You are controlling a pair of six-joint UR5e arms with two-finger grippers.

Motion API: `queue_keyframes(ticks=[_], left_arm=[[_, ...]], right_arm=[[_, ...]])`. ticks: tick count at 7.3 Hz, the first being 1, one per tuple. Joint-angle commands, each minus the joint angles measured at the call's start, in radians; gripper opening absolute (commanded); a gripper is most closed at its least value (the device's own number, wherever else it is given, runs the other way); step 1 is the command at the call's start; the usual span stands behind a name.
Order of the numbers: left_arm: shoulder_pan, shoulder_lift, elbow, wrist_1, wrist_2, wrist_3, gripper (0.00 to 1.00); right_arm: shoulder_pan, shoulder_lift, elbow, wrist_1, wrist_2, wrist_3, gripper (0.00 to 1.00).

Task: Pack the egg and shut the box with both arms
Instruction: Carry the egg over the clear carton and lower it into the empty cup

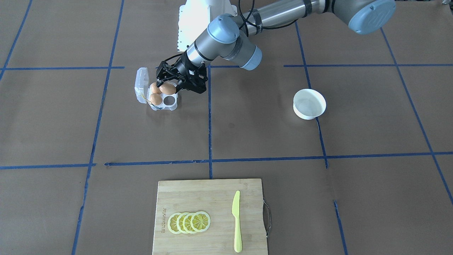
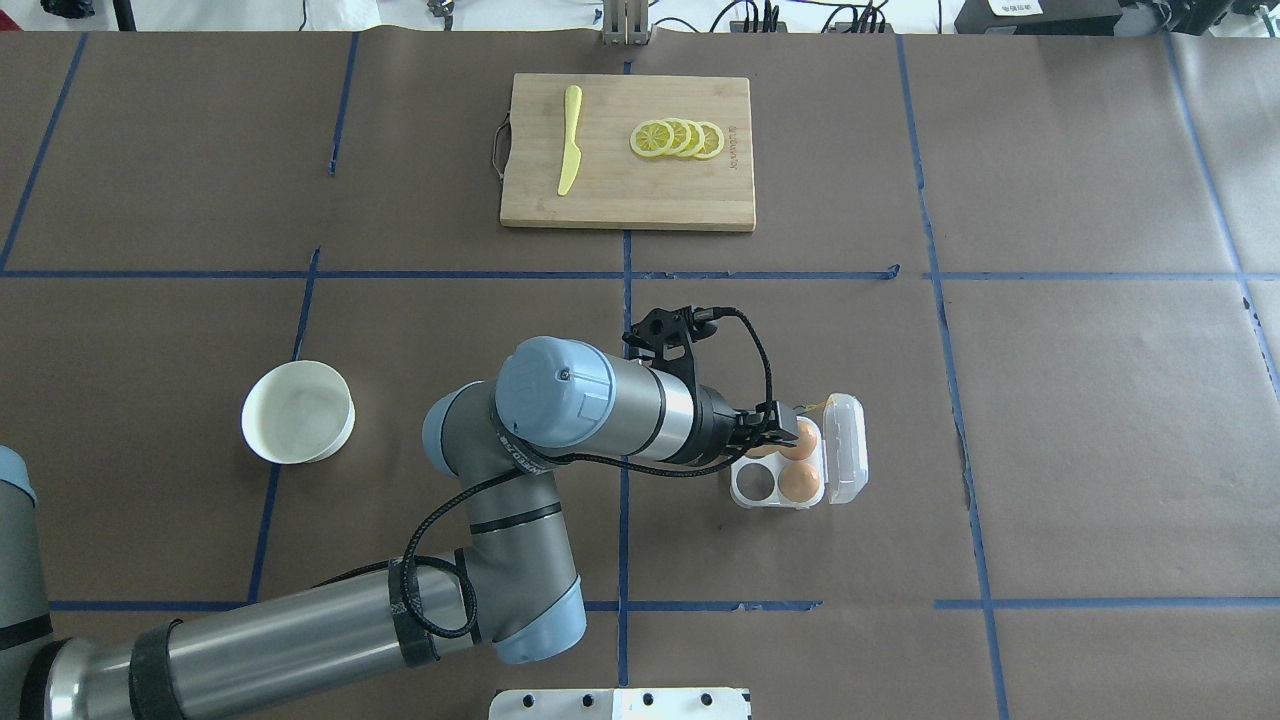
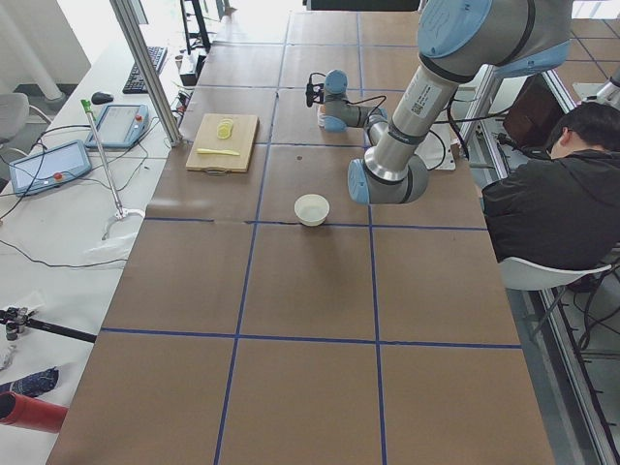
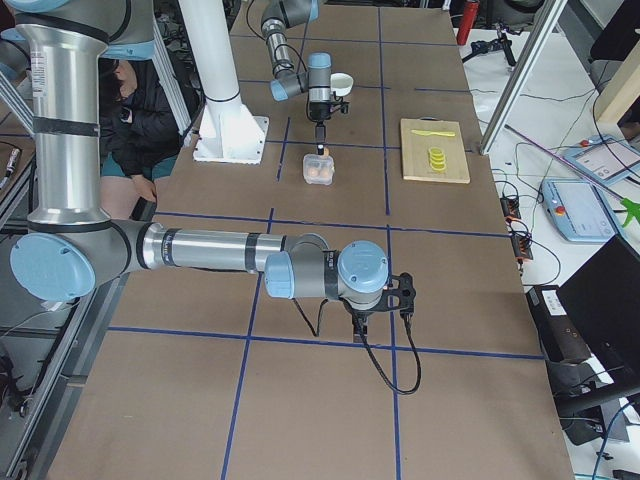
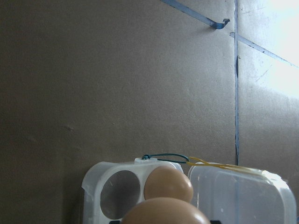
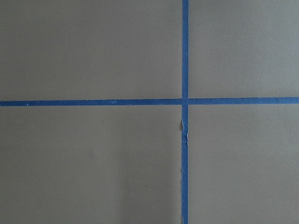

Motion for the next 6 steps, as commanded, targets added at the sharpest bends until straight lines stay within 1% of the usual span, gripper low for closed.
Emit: queue_keyframes(ticks=[1,2,3,4,5,6], left_arm=[[0.013,-0.004,0.002,0.000,0.002,0.000,0.72],[0.011,-0.002,-0.006,0.000,0.002,0.000,1.00],[0.001,0.001,-0.015,0.002,0.000,-0.003,1.00],[-0.045,0.019,-0.060,0.022,-0.045,0.001,1.00],[-0.102,0.043,-0.100,0.069,-0.153,0.004,1.00],[-0.165,0.062,-0.133,0.106,-0.223,0.009,1.00]], right_arm=[[0.000,0.000,0.002,0.000,0.001,-0.003,1.00],[0.000,0.000,0.002,0.002,0.001,-0.003,1.00],[0.000,0.000,0.003,0.002,0.003,-0.003,1.00],[0.000,0.001,0.011,0.000,0.003,-0.001,1.00],[0.000,0.005,0.021,0.000,0.007,0.000,1.00],[0.000,0.006,0.034,0.000,0.021,0.029,1.00]])
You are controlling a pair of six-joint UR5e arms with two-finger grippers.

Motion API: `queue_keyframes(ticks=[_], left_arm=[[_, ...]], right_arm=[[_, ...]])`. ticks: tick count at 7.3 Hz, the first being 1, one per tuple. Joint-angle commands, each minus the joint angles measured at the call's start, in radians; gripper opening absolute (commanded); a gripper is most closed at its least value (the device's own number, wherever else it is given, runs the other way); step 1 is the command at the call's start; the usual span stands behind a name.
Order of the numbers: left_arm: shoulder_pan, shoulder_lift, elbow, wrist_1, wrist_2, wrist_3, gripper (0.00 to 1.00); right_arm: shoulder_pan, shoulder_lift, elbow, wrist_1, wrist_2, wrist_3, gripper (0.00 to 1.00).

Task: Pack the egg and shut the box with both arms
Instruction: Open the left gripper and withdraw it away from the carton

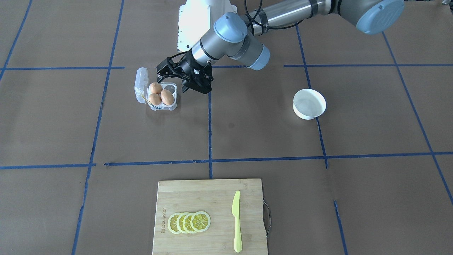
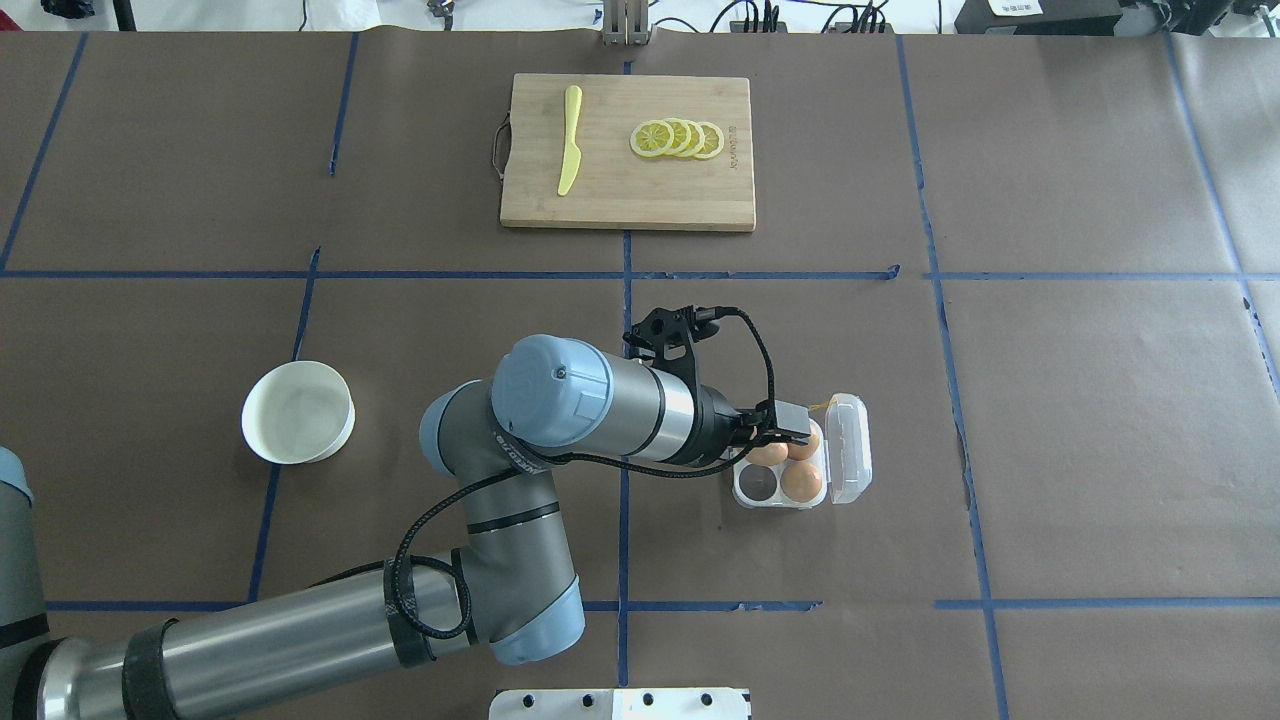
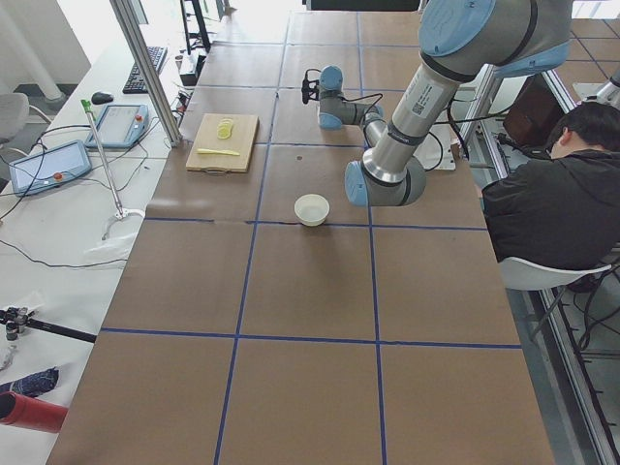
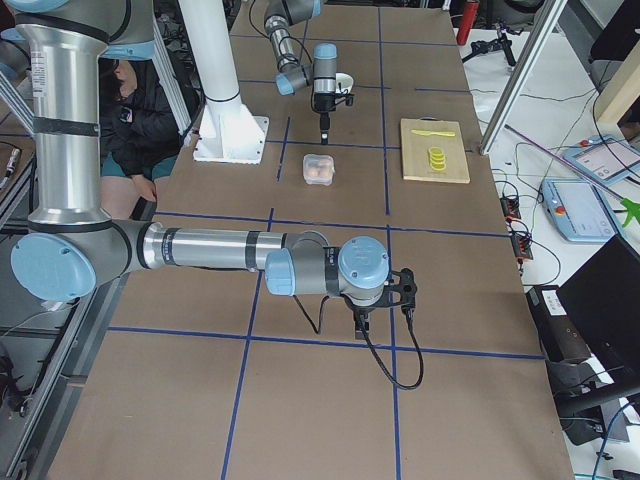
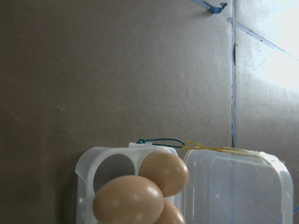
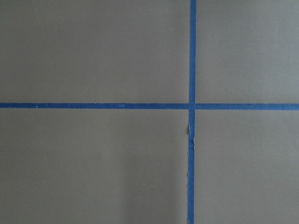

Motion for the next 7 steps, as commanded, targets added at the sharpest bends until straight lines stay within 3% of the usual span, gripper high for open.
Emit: queue_keyframes(ticks=[1,3,6,7], left_arm=[[-0.124,0.051,-0.064,0.048,-0.132,0.007,1.00],[-0.217,0.097,-0.095,0.085,-0.229,0.051,1.00],[-0.369,0.210,-0.373,0.524,-0.228,0.325,1.00],[-0.456,0.251,-0.443,0.591,-0.228,0.417,1.00]], right_arm=[[-0.026,0.002,0.066,0.003,0.030,0.099,1.00],[-0.142,0.002,0.190,0.003,0.012,0.297,1.00],[-0.381,0.004,0.360,0.042,-0.130,0.603,0.99],[-0.470,-0.025,0.356,0.216,-0.155,0.779,0.77]])
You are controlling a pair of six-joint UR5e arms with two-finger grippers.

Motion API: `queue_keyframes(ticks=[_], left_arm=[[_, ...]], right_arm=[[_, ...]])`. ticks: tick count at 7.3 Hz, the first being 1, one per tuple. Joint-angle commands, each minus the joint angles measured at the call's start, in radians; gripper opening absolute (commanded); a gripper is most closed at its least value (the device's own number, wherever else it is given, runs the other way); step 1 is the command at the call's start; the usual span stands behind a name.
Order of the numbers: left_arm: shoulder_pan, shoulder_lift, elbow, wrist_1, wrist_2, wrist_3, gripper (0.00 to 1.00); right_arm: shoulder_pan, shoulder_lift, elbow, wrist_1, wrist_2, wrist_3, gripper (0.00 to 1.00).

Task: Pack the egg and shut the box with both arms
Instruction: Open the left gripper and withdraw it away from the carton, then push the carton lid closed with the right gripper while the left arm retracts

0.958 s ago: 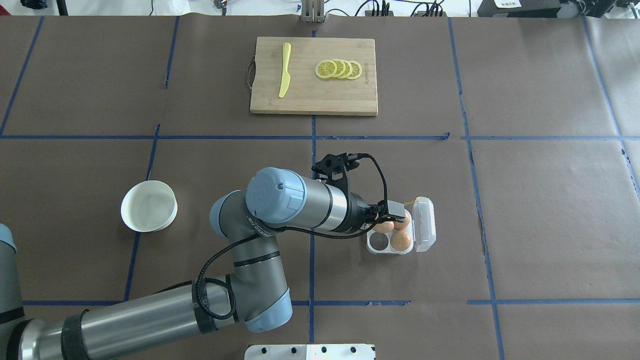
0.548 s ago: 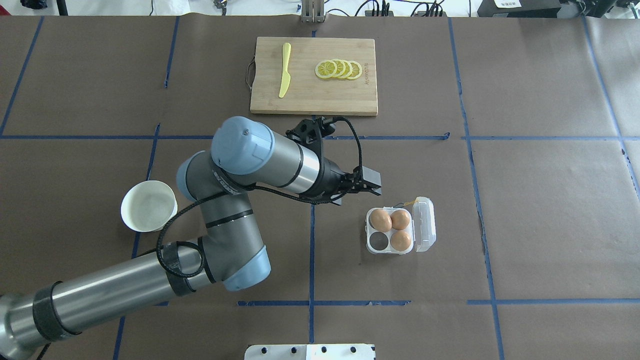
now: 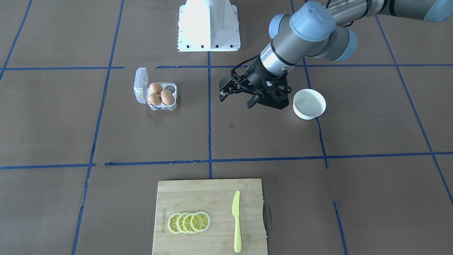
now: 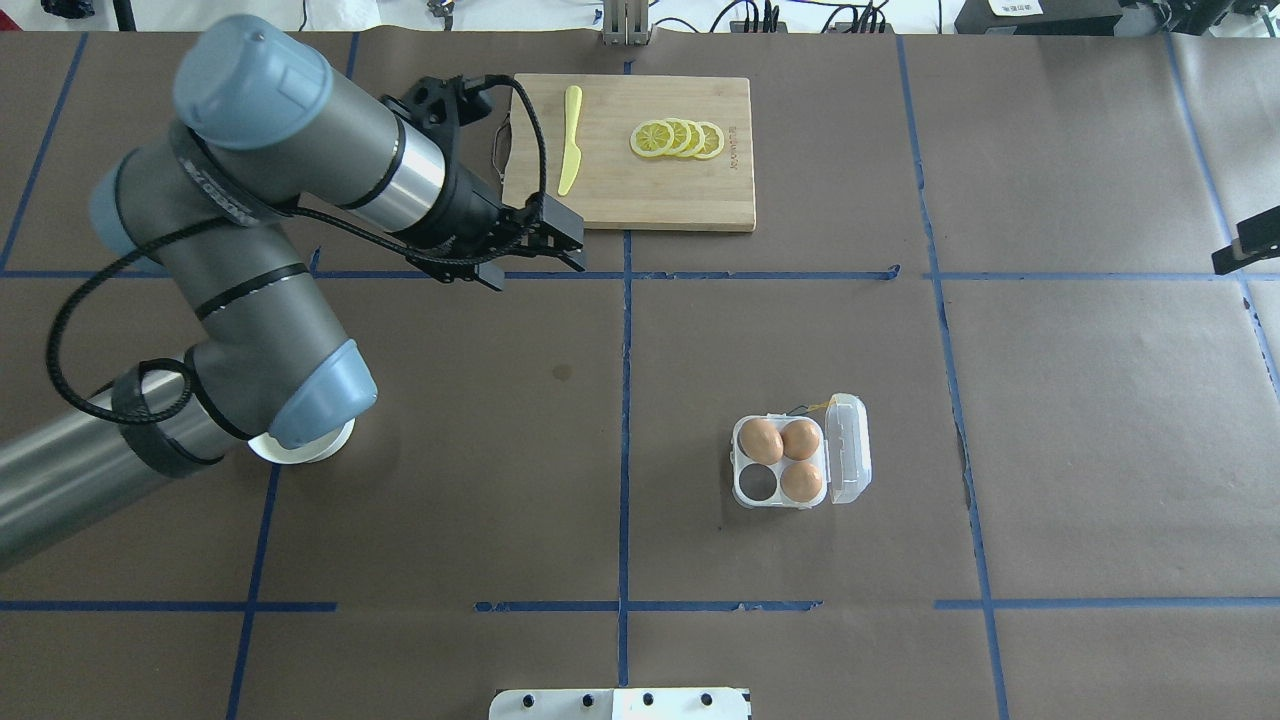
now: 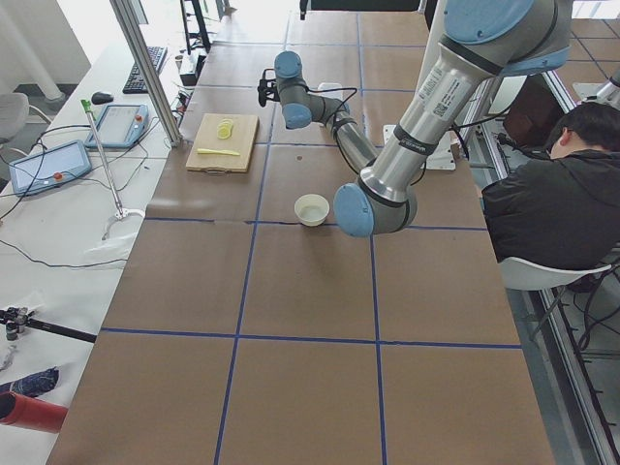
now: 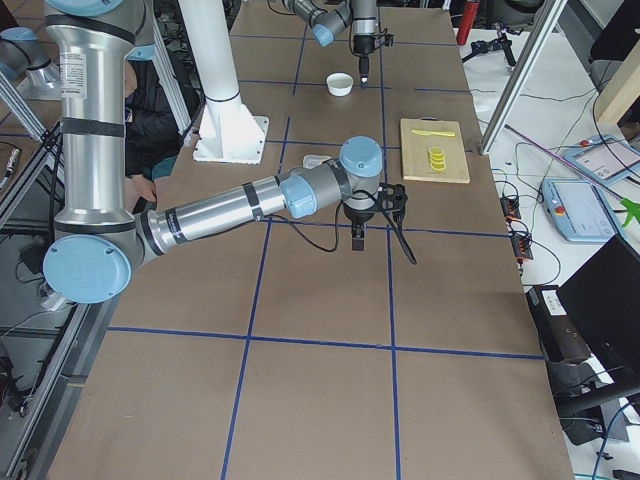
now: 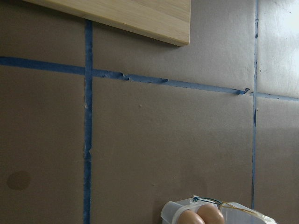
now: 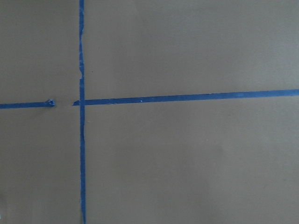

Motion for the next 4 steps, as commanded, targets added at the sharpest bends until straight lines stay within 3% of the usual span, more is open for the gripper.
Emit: queue_keyframes(ticks=[1,2,3,4], left_arm=[[-0.196,0.058,-0.110,0.168,-0.002,0.224,1.00],[-0.262,0.060,-0.111,0.232,-0.002,0.359,1.00],[-0.312,0.101,-0.124,0.265,-0.001,0.469,1.00],[-0.339,0.121,-0.125,0.267,-0.002,0.545,1.00]], right_arm=[[-0.219,-0.104,0.019,0.363,-0.084,0.333,0.44],[-0.322,-0.117,0.016,0.489,-0.135,0.484,0.17],[-0.440,-0.096,0.019,0.529,-0.220,0.594,0.00],[-0.503,-0.056,0.016,0.530,-0.270,0.611,0.00]])
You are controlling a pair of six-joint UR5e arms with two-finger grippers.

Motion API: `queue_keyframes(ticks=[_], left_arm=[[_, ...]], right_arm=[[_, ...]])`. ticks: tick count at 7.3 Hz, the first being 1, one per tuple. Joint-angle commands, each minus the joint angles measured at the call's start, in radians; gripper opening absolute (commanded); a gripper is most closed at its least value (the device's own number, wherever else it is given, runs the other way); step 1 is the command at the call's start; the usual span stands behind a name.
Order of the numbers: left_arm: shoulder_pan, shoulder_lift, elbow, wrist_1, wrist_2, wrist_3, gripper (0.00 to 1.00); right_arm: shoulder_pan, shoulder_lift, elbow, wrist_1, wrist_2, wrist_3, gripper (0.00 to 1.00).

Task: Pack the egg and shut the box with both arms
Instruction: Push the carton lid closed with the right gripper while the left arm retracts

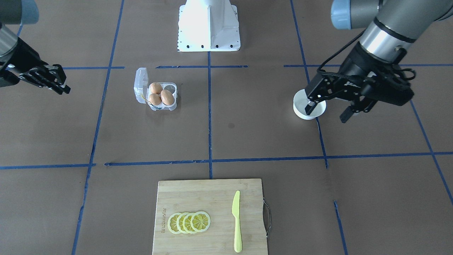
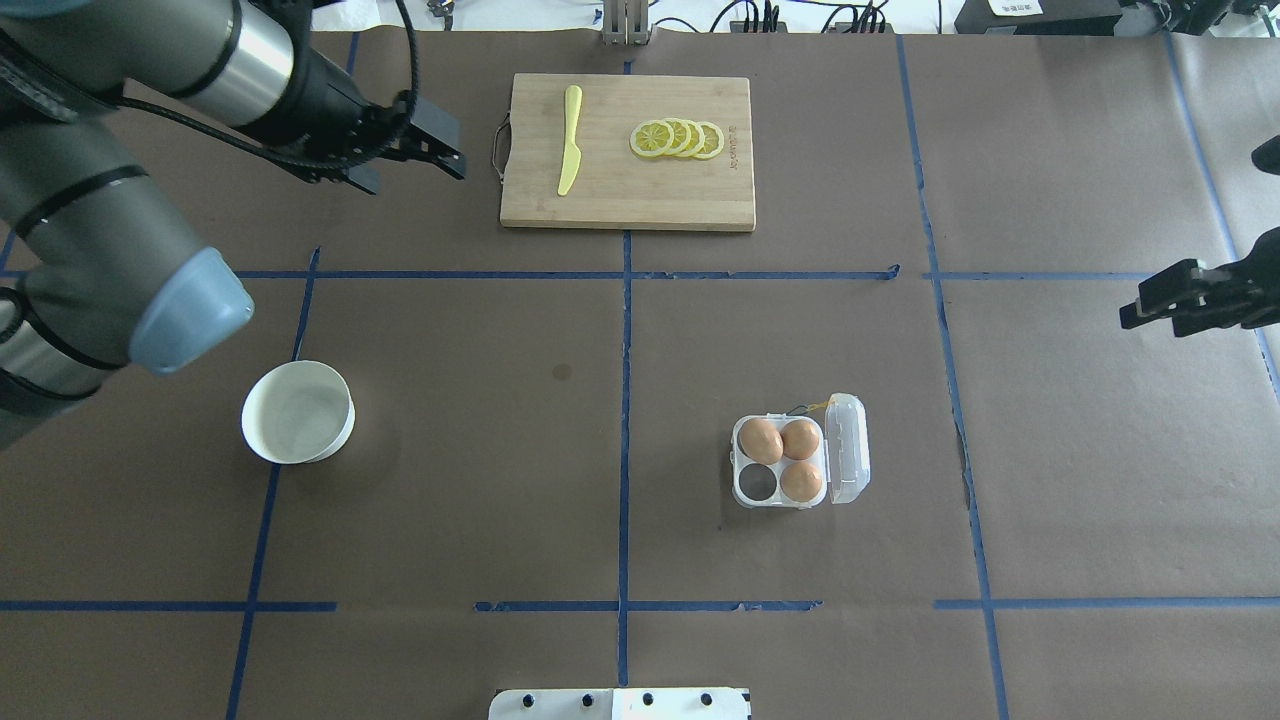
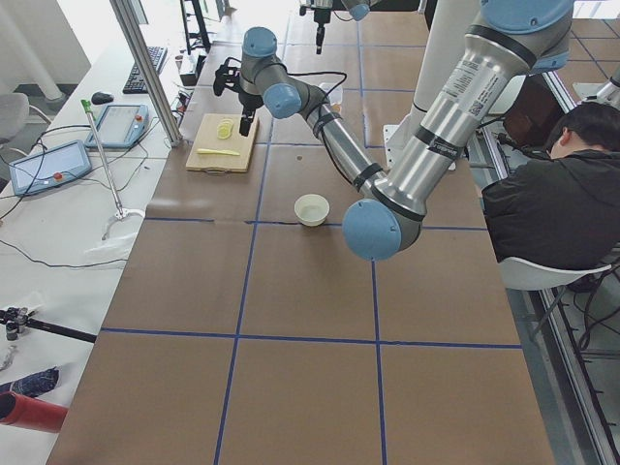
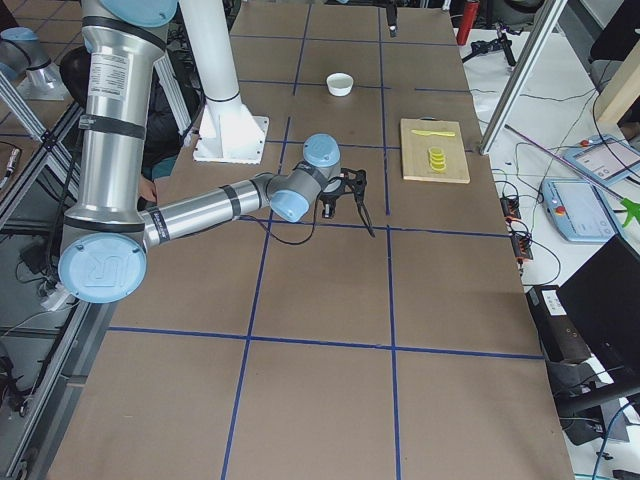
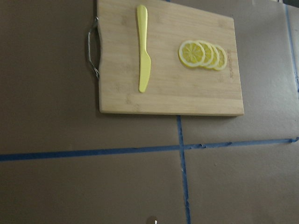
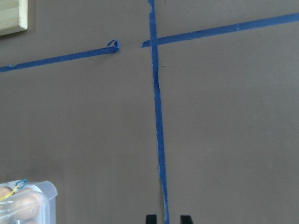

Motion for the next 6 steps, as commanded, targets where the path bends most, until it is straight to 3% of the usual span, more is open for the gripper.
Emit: queue_keyframes(ticks=[1,6], left_arm=[[-0.076,0.050,-0.007,0.023,-0.001,0.157,1.00],[-0.110,0.090,-0.006,0.022,-0.001,0.263,1.00]], right_arm=[[-0.133,0.048,-0.002,0.040,-0.075,0.075,0.00],[-0.287,0.245,-0.043,0.012,-0.132,0.123,0.00]])
